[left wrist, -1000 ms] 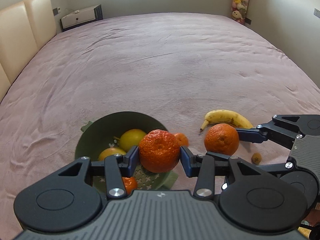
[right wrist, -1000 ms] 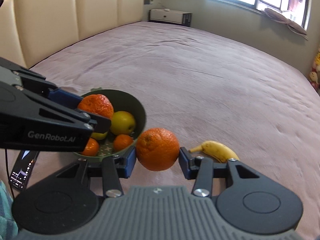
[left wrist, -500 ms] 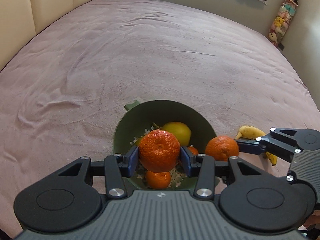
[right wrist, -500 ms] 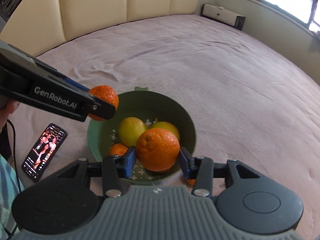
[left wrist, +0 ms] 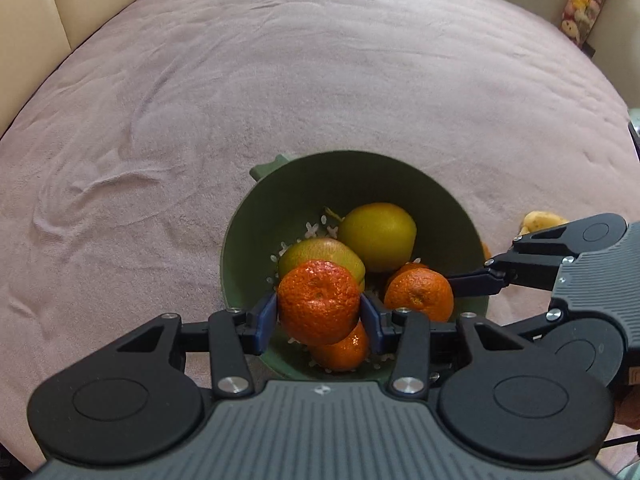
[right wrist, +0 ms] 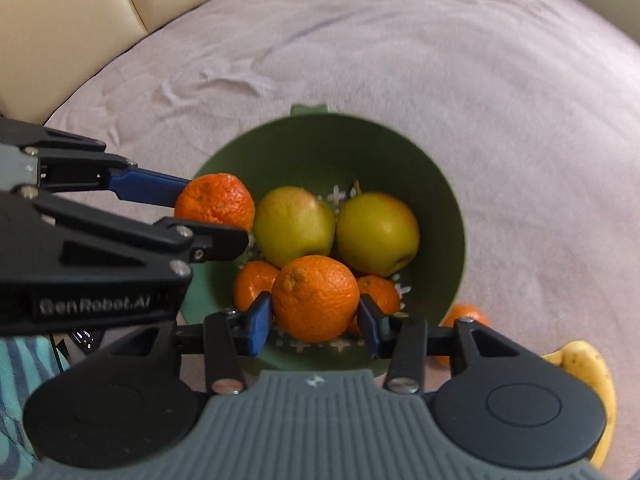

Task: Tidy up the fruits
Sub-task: 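Lower both mandarins into the colander and open both tools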

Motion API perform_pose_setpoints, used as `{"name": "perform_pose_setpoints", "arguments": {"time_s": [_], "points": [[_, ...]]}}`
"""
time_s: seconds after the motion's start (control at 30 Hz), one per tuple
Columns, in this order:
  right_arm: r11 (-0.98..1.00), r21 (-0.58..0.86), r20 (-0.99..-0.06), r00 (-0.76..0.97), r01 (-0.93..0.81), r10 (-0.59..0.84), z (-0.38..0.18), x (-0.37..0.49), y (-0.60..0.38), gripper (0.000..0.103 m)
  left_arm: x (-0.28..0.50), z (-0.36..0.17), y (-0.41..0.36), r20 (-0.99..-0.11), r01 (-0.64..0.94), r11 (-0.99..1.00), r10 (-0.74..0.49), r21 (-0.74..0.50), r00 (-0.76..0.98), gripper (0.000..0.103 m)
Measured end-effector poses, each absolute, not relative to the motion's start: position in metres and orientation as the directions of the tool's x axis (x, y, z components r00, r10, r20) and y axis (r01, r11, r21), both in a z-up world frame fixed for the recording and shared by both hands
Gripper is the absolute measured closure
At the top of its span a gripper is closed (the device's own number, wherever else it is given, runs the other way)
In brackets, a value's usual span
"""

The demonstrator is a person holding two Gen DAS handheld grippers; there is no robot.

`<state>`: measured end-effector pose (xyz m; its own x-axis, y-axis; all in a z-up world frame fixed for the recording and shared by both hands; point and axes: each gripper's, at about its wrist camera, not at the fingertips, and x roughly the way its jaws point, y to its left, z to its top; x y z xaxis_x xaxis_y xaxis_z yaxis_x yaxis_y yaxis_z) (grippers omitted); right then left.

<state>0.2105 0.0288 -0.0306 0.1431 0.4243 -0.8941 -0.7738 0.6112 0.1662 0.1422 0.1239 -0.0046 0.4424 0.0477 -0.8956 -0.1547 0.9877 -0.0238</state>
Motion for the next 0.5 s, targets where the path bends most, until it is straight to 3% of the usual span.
{"name": "perform_pose_setpoints", "arguments": {"time_s": [0.17, 0.5], "points": [[0.609, 0.182, -0.906, 0.108, -0.772, 0.409, -0.043, 0.215, 0.033, 0.059, 0.148, -0.013, 0.118, -0.909, -0.147, 0.989, 0.090, 0.032, 0.408, 0.052], [0.609, 0.201, -0.931, 0.042, -0.767, 0.361, -0.056, 0.221, 0.045, 0.059, 0.156, -0.029, 0.124, -0.940, -0.182, 0.983, 0.077, 0.017, 0.331, 0.052]]}}
